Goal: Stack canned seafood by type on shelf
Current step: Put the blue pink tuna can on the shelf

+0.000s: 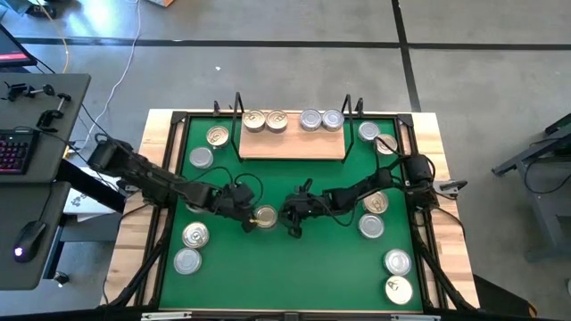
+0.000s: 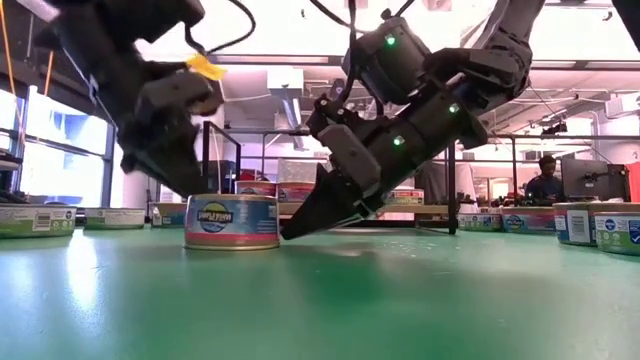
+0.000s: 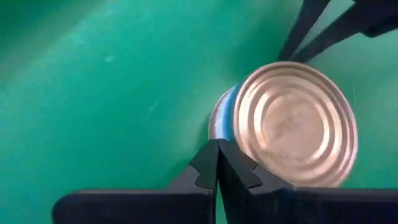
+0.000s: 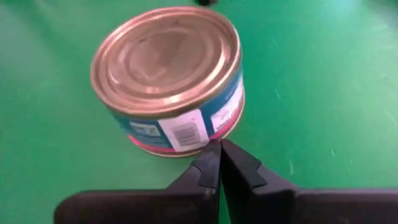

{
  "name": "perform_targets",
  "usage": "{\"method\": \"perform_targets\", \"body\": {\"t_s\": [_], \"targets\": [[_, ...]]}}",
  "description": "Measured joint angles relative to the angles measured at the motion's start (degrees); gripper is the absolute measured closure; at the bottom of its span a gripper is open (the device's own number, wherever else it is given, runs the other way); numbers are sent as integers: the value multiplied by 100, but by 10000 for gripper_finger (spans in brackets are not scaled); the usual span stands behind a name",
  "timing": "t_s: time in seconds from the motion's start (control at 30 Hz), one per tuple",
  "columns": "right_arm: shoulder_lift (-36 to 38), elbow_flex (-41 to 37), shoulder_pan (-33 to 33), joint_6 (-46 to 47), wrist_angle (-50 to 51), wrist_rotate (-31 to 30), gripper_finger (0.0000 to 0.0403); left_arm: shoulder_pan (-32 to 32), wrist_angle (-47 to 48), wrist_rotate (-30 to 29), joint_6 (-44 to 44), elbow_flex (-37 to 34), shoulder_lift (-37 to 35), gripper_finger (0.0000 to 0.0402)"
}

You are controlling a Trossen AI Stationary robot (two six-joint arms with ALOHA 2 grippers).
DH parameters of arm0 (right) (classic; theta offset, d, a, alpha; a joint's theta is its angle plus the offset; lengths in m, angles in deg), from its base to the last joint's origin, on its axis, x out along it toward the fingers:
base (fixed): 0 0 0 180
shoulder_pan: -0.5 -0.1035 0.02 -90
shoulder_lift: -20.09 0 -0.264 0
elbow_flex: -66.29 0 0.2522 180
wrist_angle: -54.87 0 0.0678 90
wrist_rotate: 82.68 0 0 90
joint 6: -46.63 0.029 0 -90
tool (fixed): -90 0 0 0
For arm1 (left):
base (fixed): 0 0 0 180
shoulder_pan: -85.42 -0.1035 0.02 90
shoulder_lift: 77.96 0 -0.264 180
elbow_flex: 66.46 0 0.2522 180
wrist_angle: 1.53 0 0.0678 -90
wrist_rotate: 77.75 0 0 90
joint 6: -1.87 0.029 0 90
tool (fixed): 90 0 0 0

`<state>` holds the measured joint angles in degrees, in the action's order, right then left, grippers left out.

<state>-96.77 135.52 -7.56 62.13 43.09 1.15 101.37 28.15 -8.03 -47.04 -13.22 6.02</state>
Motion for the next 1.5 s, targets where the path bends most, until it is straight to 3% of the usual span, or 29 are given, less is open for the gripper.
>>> {"method": "perform_targets", "body": {"t_s": [0.23, 0.43, 0.77, 1.0, 1.5], "targets": [[5, 1, -20, 12, 42, 60, 403, 312, 471, 280, -251, 18, -205, 401], [6, 1, -22, 14, 35, 330, 403, 537, -78, 344, -546, 18, 142, 401], [15, -16, -24, -41, -44, 348, 403, 338, -611, 57, -303, -2, 710, 401], [294, -16, -35, -37, 147, 459, 403, 323, -689, -201, -301, -2, 724, 401], [767, -6, 4, 127, 160, 203, 403, 568, -1142, -21, -153, -9, 724, 401]]}}
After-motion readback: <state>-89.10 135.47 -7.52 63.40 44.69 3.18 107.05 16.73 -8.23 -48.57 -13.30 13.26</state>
